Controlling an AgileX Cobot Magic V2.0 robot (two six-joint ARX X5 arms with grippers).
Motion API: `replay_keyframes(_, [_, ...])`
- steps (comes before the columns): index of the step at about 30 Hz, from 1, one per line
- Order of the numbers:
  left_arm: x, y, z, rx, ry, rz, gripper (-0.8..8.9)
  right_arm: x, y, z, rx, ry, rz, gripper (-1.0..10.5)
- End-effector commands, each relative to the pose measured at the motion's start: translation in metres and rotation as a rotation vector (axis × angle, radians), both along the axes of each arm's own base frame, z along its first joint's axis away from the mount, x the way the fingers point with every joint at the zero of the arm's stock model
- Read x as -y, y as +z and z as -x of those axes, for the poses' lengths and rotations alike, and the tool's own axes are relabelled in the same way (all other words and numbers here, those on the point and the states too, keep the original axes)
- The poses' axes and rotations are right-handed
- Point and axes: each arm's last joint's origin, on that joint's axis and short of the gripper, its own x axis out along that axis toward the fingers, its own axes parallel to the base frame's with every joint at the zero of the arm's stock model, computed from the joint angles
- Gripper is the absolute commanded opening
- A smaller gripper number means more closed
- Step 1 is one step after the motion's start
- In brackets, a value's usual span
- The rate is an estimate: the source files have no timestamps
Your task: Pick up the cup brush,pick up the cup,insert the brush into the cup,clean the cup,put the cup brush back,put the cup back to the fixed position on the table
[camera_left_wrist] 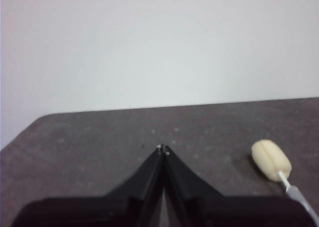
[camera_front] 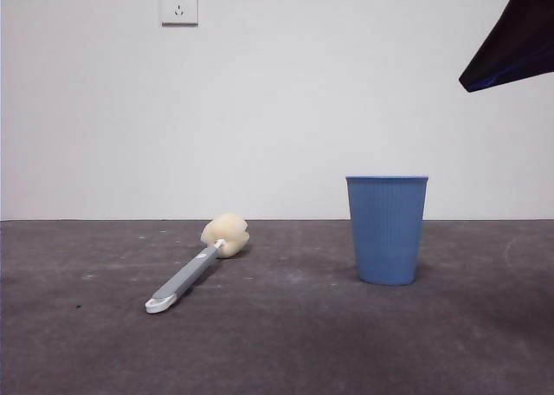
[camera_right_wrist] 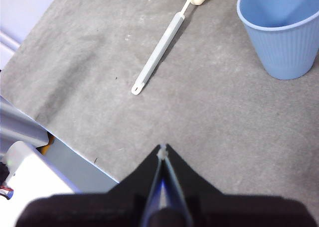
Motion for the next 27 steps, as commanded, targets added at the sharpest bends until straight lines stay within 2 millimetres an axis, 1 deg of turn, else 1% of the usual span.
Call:
replay_keyframes(1, [-0.001,-0.015,0.000,-0.036,0.011,0.018,-0.03,0.000,0.002,0.000,0.006,-0.004,-0.007,0.0])
replay_keyframes(7, [-0.001,-0.037,0.003,-0.155,0.012,0.034,-0.03,0.000,0.002,0.000,0.006,-0.004,-0.007,0.0])
replay_keyframes(15, [-0.001,-0.053,0.010,-0.302,0.014,0.036,-0.02,0.000,0.002,0.000,0.006,-0.004,-0.007,0.0])
replay_keyframes(20, [0.000,-0.051,0.010,-0.281,-0.016,0.044,-0.03,0.000,0.002,0.000,0.006,-0.004,-0.007,0.0])
replay_keyframes(27, [-0.001,-0.051,0.010,-0.283,-0.011,0.043,-0.02,0.000,0.002,0.000,0.006,-0.004,-0.007,0.0])
